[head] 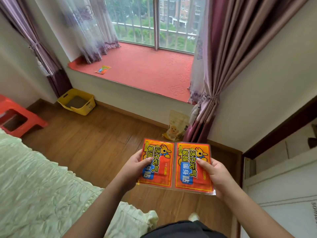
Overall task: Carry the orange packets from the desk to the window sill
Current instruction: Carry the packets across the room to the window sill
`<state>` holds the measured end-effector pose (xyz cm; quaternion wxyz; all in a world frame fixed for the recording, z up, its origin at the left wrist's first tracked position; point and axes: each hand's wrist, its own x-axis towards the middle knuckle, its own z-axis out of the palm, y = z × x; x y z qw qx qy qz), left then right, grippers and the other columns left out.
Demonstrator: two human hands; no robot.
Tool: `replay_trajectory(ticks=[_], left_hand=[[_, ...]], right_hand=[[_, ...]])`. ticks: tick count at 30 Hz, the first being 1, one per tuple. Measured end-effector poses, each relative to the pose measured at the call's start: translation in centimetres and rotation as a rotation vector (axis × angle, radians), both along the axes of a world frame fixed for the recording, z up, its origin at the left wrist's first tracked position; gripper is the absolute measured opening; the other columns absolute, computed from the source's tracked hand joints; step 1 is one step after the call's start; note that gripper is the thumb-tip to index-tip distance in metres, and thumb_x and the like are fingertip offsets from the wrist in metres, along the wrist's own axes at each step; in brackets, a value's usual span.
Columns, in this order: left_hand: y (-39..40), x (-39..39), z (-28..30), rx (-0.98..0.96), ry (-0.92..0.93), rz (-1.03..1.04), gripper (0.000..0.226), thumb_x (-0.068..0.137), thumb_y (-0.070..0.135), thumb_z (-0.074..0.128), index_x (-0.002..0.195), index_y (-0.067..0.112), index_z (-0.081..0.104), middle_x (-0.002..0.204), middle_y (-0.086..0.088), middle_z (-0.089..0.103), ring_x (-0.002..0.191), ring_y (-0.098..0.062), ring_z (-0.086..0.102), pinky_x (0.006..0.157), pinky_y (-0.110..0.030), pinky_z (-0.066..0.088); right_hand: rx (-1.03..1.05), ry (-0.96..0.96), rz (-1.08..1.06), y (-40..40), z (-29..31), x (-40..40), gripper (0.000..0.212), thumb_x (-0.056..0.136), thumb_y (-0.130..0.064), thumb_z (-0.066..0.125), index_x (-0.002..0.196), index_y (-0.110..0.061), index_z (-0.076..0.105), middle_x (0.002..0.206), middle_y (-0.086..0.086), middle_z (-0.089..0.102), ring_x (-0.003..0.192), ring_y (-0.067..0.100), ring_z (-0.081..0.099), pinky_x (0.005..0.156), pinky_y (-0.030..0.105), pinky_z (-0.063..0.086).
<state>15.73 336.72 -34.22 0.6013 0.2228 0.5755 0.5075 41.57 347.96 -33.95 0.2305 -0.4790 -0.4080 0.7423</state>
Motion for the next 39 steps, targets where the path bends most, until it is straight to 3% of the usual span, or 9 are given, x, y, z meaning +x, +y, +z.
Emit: replay_trajectory(ticks=[8,19,30,35,39], left_hand=[[8.1,-2.9,-1.4,-0.038,-0.009,0.106,0.033,0.089,0.023,0.067,0.119,0.015,0.056,0.108,-0.015,0.076,0.097,-0.033,0.073,0.070,-0.039,0.062],[18.4,-5.8,-0.1,-0.031,-0.013,0.324,0.023,0.094,0.014,0.061,0.117,0.015,0.059,0.108,-0.018,0.075,0.091,-0.032,0.075,0.066,-0.040,0.061],[19.7,-10.7,-1.1,-0.049,-0.007,0.437,0.028,0.092,0.016,0.063,0.119,0.014,0.057,0.109,-0.018,0.075,0.093,-0.033,0.074,0.071,-0.043,0.061],[19.8,-14.5,-1.8,-0.055,-0.027,0.489,0.025,0.093,0.018,0.063,0.116,0.013,0.056,0.106,-0.017,0.076,0.091,-0.032,0.075,0.068,-0.041,0.062],[20.1,-19.1,-2.2,-0.041,-0.026,0.546,0.021,0.094,0.014,0.060,0.115,0.011,0.056,0.104,-0.017,0.077,0.088,-0.031,0.075,0.068,-0.041,0.062]], right_hand=[[-0.039,0.020,0.092,10.4,-1.1,-4.1,0.038,0.080,-0.029,0.071,0.112,-0.008,0.064,0.097,0.015,0.079,0.085,0.033,0.077,0.059,0.037,0.062],[-0.072,0.083,0.213,24.5,0.6,-10.0,0.025,0.089,-0.018,0.066,0.111,-0.005,0.065,0.096,0.017,0.078,0.081,0.032,0.077,0.059,0.039,0.062],[-0.134,0.084,0.349,28.5,-0.4,-17.5,0.022,0.091,-0.017,0.064,0.110,-0.004,0.064,0.093,0.017,0.079,0.077,0.030,0.077,0.055,0.037,0.061],[-0.132,0.040,0.413,29.5,-1.3,-22.7,0.028,0.090,-0.021,0.066,0.113,-0.005,0.064,0.102,0.019,0.077,0.090,0.037,0.075,0.076,0.051,0.061],[-0.101,0.016,0.464,29.9,-1.4,-28.8,0.026,0.088,-0.024,0.068,0.109,-0.007,0.066,0.098,0.017,0.078,0.086,0.035,0.076,0.066,0.045,0.063]])
